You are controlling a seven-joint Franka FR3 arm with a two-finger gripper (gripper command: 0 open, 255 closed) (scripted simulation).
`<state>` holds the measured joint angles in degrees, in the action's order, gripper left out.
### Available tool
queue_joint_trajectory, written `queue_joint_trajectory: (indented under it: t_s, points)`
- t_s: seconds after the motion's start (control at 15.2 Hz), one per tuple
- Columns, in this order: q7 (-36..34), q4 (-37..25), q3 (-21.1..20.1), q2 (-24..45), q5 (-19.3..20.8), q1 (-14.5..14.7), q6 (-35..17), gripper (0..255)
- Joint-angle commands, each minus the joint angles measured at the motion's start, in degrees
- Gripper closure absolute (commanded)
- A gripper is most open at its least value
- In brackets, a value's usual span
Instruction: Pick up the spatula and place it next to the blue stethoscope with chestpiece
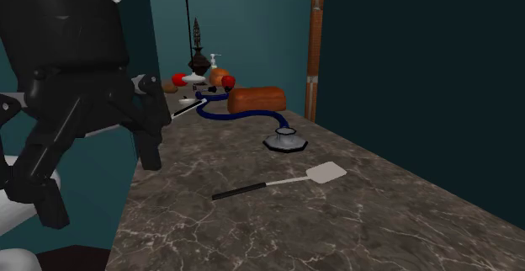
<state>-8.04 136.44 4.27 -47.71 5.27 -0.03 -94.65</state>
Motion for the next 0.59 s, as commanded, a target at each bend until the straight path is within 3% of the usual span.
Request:
queue_joint_trajectory:
  t_s: [0.0,0.53]
  points:
    - [0.0,0.0,0.0,0.0,0.0,0.0,0.0,0]
    - [4.1,-6.1,-3.4,14.5,-3.0,6.6,-5.1,0]
